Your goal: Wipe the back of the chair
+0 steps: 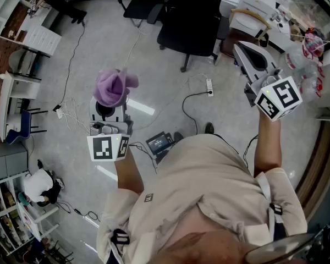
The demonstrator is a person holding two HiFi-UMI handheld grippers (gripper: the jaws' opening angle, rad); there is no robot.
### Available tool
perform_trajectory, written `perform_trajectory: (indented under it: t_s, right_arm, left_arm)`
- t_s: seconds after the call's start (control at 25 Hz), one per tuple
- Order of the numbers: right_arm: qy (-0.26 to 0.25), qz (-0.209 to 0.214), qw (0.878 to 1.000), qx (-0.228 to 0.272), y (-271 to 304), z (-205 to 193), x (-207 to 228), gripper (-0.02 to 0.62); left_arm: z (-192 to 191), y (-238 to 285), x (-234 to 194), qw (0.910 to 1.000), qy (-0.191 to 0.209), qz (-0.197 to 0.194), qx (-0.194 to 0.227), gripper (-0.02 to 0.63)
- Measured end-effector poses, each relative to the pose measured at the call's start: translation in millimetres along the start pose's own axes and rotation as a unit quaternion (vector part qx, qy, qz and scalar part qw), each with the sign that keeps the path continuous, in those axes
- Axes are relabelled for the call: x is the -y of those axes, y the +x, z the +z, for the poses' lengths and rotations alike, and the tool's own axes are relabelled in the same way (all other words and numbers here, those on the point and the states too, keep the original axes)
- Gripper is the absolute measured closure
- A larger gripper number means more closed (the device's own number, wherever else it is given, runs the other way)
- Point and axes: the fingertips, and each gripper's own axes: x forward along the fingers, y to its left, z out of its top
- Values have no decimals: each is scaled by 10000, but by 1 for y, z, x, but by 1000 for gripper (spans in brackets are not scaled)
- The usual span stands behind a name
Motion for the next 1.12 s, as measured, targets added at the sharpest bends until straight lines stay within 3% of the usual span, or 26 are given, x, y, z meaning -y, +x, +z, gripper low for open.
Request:
perform_trajectory:
  t_s: [0.64,1.12]
  right_arm:
    - [243,-116,9996,101,9,-4,-1,600]
    - [217,-263,9994,93,29,5,-56,600]
  left_arm:
    - [-8,1,-7,9999,-40,-95,22,537]
    - [-12,-34,-56,9992,-258,-215,209,537]
